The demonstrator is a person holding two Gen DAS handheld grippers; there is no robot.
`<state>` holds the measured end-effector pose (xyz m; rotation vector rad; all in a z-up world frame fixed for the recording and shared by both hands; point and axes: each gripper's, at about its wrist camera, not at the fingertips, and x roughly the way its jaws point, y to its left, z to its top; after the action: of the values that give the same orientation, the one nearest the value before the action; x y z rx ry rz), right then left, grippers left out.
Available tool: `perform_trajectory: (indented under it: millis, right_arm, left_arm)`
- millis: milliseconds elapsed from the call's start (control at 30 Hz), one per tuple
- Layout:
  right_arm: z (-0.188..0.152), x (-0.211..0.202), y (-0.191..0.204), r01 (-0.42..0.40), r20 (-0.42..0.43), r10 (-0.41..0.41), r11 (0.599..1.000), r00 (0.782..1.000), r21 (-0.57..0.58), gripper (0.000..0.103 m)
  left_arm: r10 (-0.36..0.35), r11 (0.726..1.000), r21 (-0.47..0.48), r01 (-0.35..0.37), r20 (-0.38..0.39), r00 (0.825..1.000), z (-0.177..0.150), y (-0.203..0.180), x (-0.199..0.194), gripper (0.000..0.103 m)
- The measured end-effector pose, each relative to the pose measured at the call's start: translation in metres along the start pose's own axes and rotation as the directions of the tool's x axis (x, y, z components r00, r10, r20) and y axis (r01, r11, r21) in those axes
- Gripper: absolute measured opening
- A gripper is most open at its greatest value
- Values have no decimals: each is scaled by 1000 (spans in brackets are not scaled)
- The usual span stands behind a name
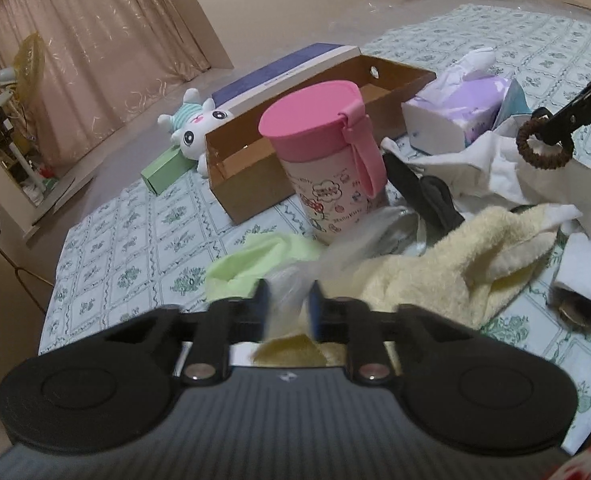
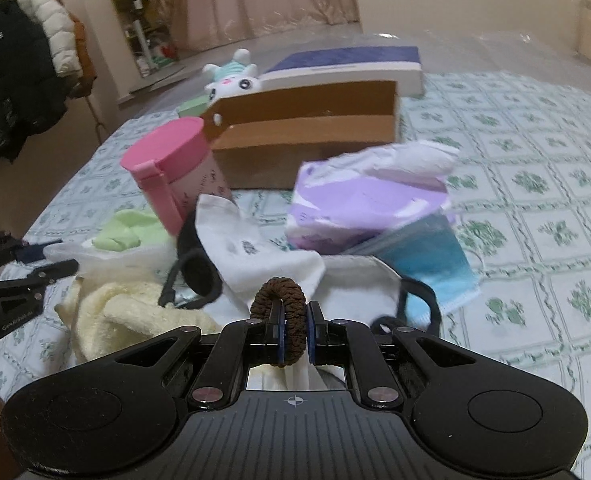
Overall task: Organize soft objects
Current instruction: 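Carry the brown hair tie into the cardboard box and release it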
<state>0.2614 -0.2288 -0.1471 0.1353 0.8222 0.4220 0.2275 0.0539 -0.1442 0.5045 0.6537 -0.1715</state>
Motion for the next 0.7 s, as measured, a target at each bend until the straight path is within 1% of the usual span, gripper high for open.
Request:
perform_trajectory:
  millis: [133,233,333,433,567,700]
  right_arm:
    - [-5,-6,-4,8,-4,-8,1000,1000,16,10]
    - [-5,-11,-4,-1,1,1,1000,1000,27,10]
    - [-3,-18,-4,-16,12,15,999,1000,28,10]
    - [2,-23,-5,-39,20,38,999,999,36,10]
    - [14,-27,-10,-75,29,73,996,997,42,10]
    - [36,-29,-15,-107,51,105,994,993,28,10]
  left_arm:
    - [11,999,-42,-11,17,1000,-5,5,-12,10]
    - [30,996,-88,-26,42,999,-8,13,-28,10]
    - [58,988,-145,-47,71,996,-9,26,-46,9]
    - [97,975,-209,-76,92,991,-6,44,-60,9]
    - [147,959,-258,-115,107,983,0,67,-69,9]
    - [192,949,-273,-156,110,975,8,86,-68,9]
